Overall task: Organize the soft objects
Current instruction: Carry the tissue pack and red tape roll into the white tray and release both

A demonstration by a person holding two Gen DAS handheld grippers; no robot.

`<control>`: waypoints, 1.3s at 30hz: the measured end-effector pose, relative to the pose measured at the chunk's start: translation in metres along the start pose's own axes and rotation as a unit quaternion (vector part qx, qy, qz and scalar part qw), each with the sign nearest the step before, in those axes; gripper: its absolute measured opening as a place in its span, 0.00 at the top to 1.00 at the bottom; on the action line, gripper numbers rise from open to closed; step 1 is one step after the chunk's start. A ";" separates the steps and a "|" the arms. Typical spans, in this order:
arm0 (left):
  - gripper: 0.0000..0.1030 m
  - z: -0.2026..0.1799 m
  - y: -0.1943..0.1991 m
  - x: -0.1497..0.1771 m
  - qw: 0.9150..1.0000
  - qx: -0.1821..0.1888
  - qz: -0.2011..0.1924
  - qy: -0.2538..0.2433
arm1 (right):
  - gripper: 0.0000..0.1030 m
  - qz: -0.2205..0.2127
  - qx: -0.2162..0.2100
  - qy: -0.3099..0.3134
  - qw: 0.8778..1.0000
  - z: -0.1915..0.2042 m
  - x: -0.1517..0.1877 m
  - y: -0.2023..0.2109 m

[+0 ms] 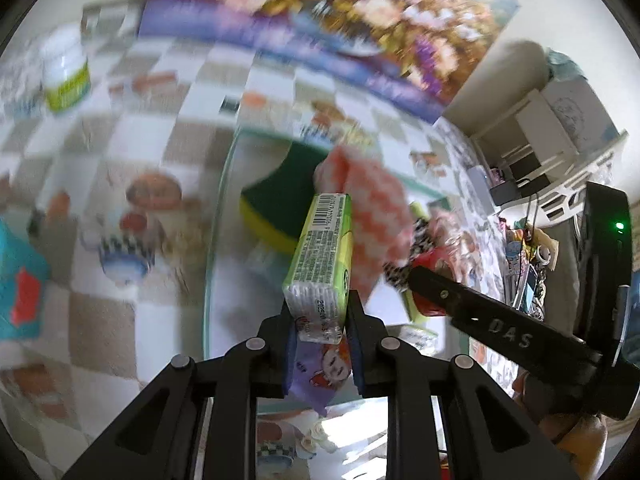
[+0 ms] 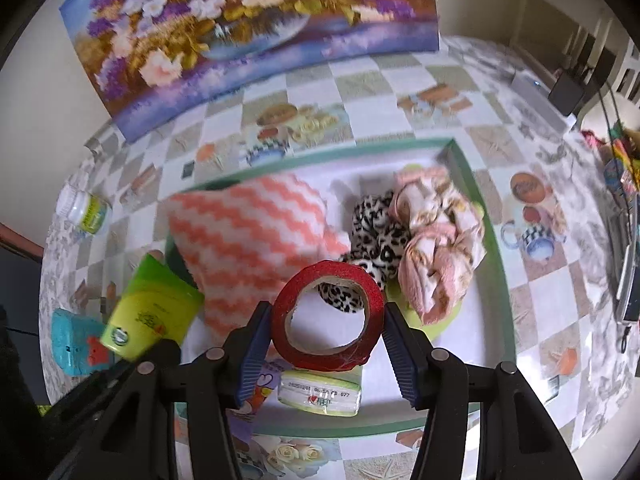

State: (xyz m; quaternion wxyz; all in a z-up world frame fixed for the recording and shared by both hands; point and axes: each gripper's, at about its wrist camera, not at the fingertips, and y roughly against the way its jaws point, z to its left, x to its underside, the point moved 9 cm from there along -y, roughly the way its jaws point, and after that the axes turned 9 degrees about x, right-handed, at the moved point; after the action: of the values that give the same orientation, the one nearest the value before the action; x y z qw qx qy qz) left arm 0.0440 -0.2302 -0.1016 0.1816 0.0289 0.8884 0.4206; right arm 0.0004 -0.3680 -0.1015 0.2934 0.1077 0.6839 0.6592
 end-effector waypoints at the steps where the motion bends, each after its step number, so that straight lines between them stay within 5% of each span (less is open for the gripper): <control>1: 0.78 0.003 -0.002 0.003 1.000 -0.001 0.004 0.005 | 0.44 0.004 -0.001 0.001 1.000 0.001 0.001 -0.002; 12: 0.75 0.024 -0.014 0.015 0.998 -0.021 0.034 0.042 | 0.43 0.018 0.010 0.011 1.000 0.004 0.005 -0.010; 18: 0.56 0.020 -0.006 0.011 0.999 -0.028 0.023 0.030 | 0.43 0.012 0.021 0.011 1.000 0.001 0.003 -0.005; 29: 0.46 0.009 0.007 0.011 1.000 -0.025 0.003 0.003 | 0.40 0.007 0.035 0.021 0.999 0.002 0.006 0.000; 39: 0.42 0.019 0.025 0.003 0.997 -0.064 -0.038 -0.012 | 0.39 -0.010 0.038 0.029 0.999 0.007 0.008 0.013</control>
State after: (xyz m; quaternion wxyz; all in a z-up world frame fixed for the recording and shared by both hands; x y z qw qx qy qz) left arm 0.0455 -0.1995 -0.0942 0.2096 -0.0111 0.8579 0.4690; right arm -0.0055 -0.3564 -0.0912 0.2760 0.0928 0.7174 0.6328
